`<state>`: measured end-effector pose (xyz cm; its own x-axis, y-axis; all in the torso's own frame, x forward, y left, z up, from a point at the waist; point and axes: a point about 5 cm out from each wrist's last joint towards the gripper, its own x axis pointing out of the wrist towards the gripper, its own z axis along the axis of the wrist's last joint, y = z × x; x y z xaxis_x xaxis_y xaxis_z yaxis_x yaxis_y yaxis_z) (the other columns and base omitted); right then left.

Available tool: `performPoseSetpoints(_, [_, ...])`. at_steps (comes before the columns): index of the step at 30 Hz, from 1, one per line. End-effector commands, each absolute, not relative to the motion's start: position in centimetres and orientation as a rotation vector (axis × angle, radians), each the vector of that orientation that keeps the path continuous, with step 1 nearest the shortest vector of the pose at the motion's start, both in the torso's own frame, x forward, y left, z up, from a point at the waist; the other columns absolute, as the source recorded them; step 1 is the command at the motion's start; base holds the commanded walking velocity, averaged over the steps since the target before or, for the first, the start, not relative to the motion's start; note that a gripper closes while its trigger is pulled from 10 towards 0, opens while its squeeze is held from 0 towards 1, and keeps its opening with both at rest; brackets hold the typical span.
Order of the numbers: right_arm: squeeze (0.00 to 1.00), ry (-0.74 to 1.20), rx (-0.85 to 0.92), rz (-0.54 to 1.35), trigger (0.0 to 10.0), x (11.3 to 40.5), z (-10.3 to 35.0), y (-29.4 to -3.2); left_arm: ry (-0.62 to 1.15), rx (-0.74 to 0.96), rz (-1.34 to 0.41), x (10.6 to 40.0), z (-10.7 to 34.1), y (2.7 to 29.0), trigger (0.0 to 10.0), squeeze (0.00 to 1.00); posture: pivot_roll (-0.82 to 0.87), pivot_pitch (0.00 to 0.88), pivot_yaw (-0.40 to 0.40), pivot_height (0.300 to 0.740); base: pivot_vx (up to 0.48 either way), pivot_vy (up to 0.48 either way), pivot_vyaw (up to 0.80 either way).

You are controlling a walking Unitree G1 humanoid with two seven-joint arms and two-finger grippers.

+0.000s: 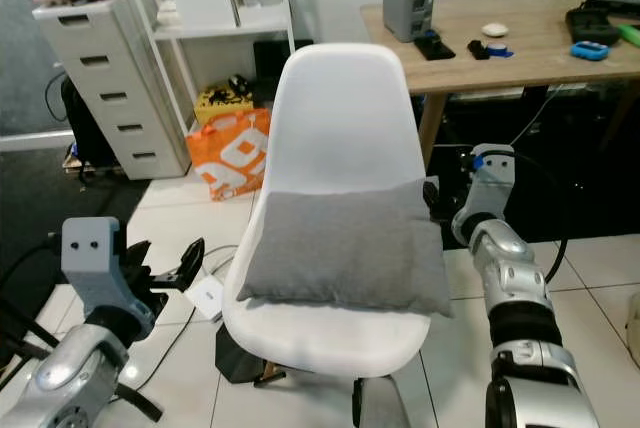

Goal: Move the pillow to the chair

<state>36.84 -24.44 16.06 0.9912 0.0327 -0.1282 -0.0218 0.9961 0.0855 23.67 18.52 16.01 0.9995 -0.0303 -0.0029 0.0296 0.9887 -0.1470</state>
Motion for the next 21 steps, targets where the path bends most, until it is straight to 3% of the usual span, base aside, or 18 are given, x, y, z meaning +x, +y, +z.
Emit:
performPoseSetpoints(1, [0.0,0.148,0.084,0.04,10.0,36.81,15.52,-24.1,0.038,-0.128,-0.028,23.71,15.51,18.63,10.0,0.0,-0.2,0.099,0.034,0.671,0.0,0.0,0.0])
performPoseSetpoints(8, [0.0,0.156,0.079,0.04,10.0,36.73,15.32,-24.2,0.042,-0.101,-0.053,23.75,15.36,18.2,10.0,0.0,-0.21,0.101,0.033,0.701,-0.45,0.0,0.0])
performPoseSetpoints(21, [0.0,0.162,0.073,0.048,10.0,36.65,15.07,-24.13,0.038,-0.091,-0.069,23.73,15.31,18.07,10.0,0.0,-0.21,0.092,0.04,0.74,0.0,0.0,0.0])
